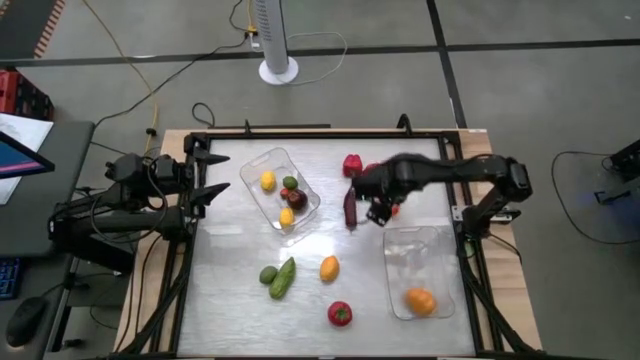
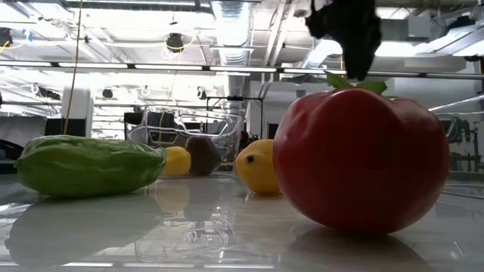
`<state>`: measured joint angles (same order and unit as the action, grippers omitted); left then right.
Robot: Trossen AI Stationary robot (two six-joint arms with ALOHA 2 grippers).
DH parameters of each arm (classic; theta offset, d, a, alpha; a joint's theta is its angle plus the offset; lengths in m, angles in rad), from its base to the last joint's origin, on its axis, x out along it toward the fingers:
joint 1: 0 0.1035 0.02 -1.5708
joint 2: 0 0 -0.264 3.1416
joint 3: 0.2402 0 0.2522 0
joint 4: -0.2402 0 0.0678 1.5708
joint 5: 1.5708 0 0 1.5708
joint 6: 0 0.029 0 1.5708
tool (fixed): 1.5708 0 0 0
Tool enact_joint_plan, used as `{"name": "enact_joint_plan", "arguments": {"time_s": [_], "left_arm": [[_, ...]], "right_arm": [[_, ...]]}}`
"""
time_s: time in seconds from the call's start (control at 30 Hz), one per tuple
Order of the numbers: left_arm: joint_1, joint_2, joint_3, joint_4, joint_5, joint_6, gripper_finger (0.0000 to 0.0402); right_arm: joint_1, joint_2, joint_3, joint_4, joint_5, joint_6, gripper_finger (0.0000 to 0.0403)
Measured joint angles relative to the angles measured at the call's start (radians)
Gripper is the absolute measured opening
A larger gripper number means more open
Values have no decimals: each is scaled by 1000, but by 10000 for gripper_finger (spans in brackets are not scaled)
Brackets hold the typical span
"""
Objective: Sort produce into baskets
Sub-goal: Put the red chili pepper into the bottom transparent bin
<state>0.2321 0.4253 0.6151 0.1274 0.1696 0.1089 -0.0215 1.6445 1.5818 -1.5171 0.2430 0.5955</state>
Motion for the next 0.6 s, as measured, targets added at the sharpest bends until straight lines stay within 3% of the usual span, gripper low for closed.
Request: {"name": "enact_joint_plan", "arguments": {"time_s": [0.33, 0.47, 0.6], "left_arm": [[0, 0, 0, -25, -16, 36, 270], [0, 0, 0, -25, -17, 36, 270], [0, 0, 0, -24, -26, 36, 270]], "right_arm": [[-140, 65, -31, 127, 51, -179, 398], [-145, 93, -138, 210, 18, -212, 399], [-129, 99, -226, 414, -53, -223, 398]]}}
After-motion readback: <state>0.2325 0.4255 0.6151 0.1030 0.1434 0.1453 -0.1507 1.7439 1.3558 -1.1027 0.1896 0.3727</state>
